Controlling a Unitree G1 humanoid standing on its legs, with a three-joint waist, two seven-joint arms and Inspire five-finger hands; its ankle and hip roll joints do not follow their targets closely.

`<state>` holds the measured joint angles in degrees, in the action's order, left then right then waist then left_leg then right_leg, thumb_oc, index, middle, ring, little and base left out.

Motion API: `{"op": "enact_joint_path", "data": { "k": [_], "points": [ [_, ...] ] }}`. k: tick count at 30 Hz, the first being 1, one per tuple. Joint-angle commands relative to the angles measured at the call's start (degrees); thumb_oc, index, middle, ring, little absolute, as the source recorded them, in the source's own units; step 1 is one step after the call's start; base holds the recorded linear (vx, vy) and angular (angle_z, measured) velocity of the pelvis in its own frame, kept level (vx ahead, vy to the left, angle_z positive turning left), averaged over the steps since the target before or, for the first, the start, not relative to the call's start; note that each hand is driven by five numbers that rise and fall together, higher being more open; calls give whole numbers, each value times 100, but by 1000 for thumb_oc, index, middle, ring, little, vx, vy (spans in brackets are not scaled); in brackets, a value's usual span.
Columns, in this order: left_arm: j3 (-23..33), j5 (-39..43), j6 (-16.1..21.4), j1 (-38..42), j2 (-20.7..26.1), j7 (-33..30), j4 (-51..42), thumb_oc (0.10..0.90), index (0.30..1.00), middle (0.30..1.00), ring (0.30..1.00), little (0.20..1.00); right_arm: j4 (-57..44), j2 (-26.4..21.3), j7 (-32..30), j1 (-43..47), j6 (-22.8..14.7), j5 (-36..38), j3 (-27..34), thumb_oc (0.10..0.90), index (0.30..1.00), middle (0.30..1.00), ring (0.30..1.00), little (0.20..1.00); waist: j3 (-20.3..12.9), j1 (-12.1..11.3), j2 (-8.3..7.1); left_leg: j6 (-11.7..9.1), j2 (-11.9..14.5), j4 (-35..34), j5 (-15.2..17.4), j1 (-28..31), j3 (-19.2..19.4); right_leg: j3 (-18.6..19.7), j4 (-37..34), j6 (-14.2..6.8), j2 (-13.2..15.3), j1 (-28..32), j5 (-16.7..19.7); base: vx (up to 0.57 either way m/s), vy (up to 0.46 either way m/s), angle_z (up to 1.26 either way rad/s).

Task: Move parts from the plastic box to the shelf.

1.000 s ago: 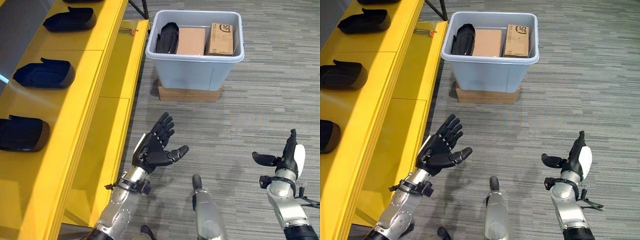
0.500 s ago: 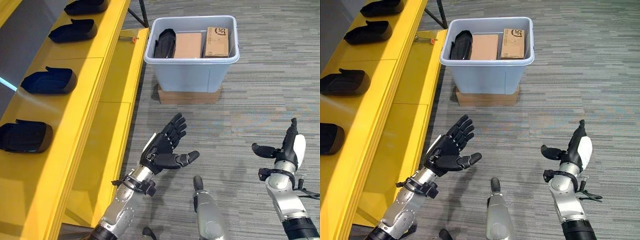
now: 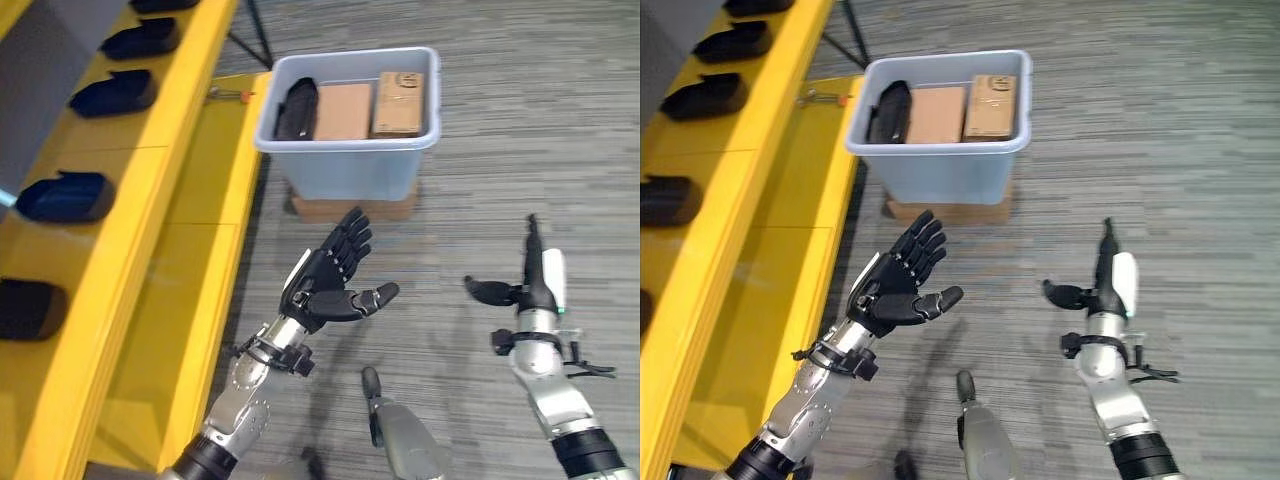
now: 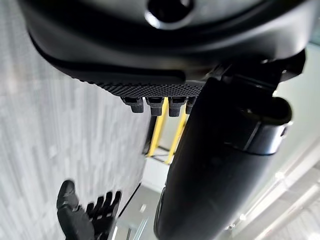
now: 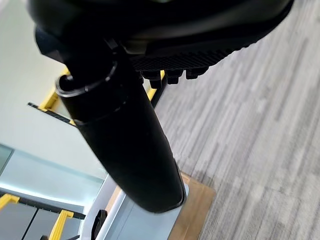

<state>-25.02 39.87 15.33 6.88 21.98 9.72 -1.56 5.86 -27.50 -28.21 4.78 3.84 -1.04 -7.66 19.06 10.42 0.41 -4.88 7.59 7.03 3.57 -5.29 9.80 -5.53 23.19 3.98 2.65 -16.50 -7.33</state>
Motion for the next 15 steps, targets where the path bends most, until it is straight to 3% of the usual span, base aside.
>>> {"op": "enact_joint_path", "data": {
  "k": [1, 3, 5, 7, 15],
  "points": [
    [265, -61, 468, -42, -169, 238, -612, 900, 1000, 1000, 1000, 1000, -658, -270, -458, 85, -579, 140, 263, 900, 1000, 1000, 1000, 1000, -128, -323, -12, -159, 370, -434, -1670, -717, -212, 532, -1817, -528, 154, 1560, 612, 157, 17, 29],
    [322, -47, 516, -128, -151, 369, -580, 900, 1000, 1000, 1000, 1000, -567, -216, -469, 47, -678, 120, 216, 900, 1000, 1000, 1000, 1000, -100, -459, -70, -158, 296, -368, -1705, -997, -559, 635, -1849, -512, 152, 1738, 553, 169, 62, -5],
    [443, -90, 569, -267, -115, 454, -564, 900, 1000, 1000, 1000, 1000, -474, -221, -345, 146, -722, 238, 139, 900, 1000, 1000, 1000, 1000, -197, -557, -21, -58, 177, -585, -1355, -670, -673, 775, -1804, -546, 107, 1798, 438, 248, 185, -93],
    [500, -64, 530, -288, -90, 574, -438, 900, 1000, 1000, 1000, 1000, -499, -145, -303, 95, -673, 274, 101, 900, 1000, 1000, 1000, 1000, -319, -514, 5, 17, 185, -671, -1177, -344, -568, 746, -1659, -548, 80, 1775, 368, 217, 159, -141],
    [513, 29, 425, -189, -62, 730, -299, 900, 1000, 1000, 1000, 1000, -495, 15, -270, 21, -478, 195, 27, 900, 1000, 1000, 1000, 1000, -523, -445, 16, 157, 63, -689, -836, 96, -415, 642, -1554, -579, 119, 1720, 335, 102, 77, -12]
  ]
}}
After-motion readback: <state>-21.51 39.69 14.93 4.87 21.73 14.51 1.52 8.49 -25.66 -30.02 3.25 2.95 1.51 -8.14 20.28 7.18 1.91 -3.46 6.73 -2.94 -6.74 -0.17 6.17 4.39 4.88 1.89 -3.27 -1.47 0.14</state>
